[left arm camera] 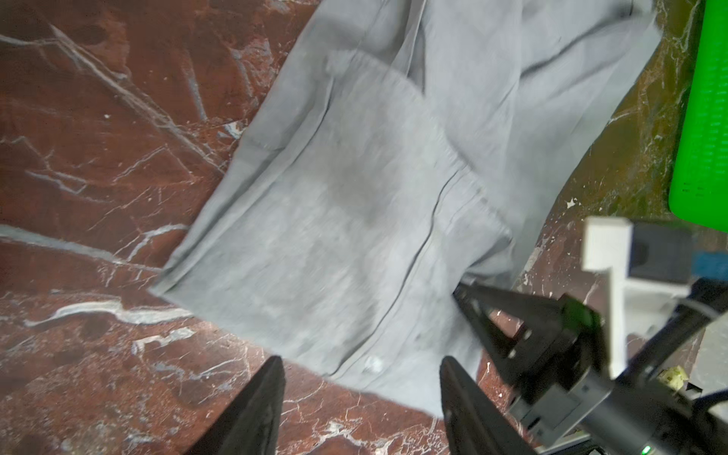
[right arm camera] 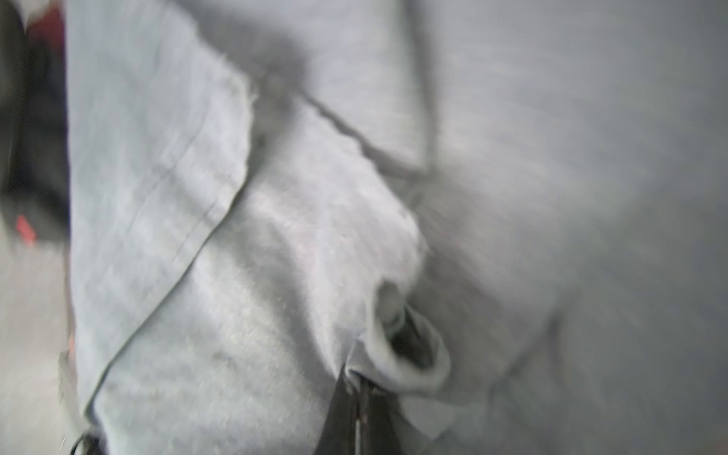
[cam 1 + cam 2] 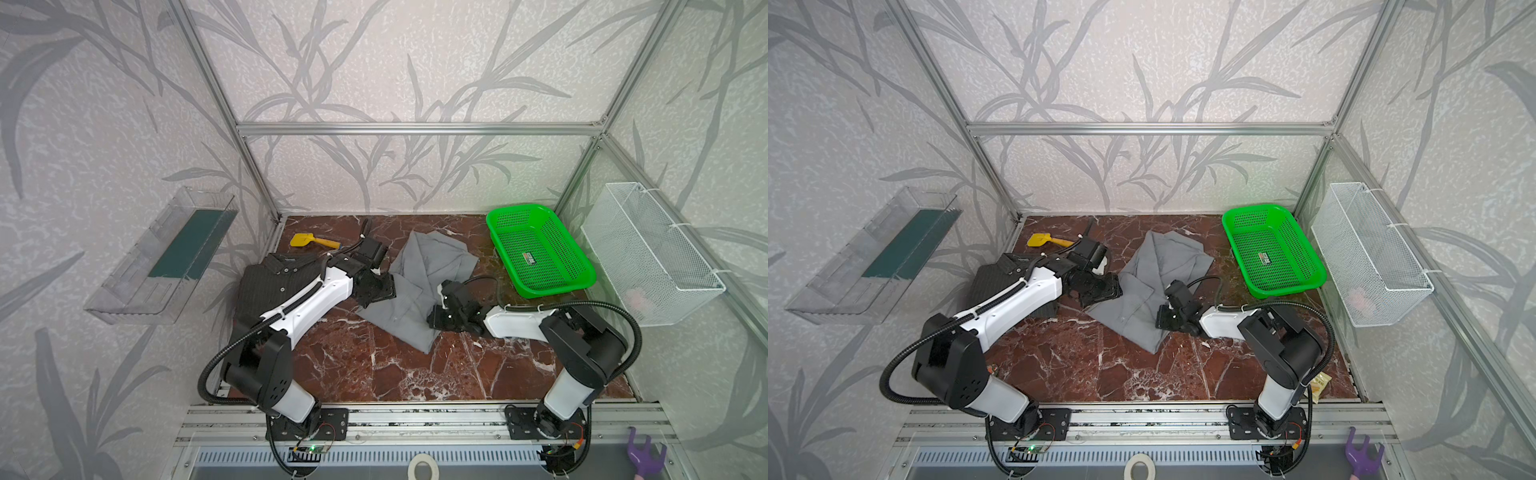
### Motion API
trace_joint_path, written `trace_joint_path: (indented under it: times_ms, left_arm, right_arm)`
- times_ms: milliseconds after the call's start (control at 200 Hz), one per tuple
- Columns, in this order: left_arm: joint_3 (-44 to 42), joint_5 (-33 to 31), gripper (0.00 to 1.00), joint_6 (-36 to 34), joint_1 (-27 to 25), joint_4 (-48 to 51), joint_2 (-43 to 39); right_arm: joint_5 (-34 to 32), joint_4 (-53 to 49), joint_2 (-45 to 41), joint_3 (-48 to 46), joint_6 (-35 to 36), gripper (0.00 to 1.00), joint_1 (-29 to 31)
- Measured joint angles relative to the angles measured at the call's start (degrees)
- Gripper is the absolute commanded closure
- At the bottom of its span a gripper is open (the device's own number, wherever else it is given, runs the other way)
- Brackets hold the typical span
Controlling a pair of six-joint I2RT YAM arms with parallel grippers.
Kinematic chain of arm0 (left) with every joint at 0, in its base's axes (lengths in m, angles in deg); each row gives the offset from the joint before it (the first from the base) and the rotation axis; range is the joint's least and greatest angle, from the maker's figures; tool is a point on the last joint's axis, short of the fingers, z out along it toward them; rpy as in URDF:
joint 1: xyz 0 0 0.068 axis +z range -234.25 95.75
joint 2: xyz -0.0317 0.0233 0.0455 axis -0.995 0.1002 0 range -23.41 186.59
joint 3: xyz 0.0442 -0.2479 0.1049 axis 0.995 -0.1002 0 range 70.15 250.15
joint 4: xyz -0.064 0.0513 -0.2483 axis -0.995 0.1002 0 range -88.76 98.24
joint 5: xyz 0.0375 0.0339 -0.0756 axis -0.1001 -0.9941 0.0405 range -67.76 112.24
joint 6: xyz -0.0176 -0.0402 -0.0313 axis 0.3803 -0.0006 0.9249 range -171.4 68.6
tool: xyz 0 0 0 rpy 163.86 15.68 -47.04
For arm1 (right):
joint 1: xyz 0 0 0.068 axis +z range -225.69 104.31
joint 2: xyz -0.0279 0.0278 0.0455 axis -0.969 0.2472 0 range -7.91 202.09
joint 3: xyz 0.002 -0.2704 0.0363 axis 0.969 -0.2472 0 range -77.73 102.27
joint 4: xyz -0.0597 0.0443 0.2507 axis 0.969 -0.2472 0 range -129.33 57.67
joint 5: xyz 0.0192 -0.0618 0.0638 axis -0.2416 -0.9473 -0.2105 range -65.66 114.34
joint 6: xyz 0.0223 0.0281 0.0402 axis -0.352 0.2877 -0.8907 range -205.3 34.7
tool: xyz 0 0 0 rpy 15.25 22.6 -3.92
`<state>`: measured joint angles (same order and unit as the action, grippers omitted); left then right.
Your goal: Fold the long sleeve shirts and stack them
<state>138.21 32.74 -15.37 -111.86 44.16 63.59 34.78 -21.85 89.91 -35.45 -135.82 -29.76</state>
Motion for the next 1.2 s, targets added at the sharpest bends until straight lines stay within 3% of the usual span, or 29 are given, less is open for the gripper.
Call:
trace_joint_path:
  times_ms: [115,170,385,535,760,960,1200]
  left_arm:
    - [-2.4,-0.5,0.36,0.0,0.0,0.4,-1.9]
    - [-3.6,-0.4,0.37,0.3,0.0,0.3,-2.2]
    - [-10.4,1.8,0.38,6.3,-0.1,-2.6,-3.7]
    - [-13.9,2.5,0.38,10.6,-0.8,-5.3,-5.6]
    - [-16.9,3.1,0.38,15.1,-2.8,-10.9,-1.7]
    - [-17.1,2.8,0.38,16.2,-3.1,-13.7,4.3]
    - [-14.6,2.8,0.37,14.7,-2.9,-15.1,7.7]
  right_arm:
    - [-0.9,-0.4,-2.4,-0.5,-5.5,0.79,8.2]
    - [-1.0,-1.5,-4.0,-0.2,-6.6,0.75,9.6]
    - [-5.2,-10.7,-17.8,1.9,-4.8,0.64,9.6]
    - [-7.1,-15.3,-23.9,5.0,1.2,0.64,6.7]
    - [3.2,-19.9,-10.7,17.8,11.8,0.66,-7.4]
    - [2.6,-24.9,1.4,26.9,20.7,0.72,-12.5]
    - [0.0,-27.5,13.4,27.3,25.2,0.75,-18.5]
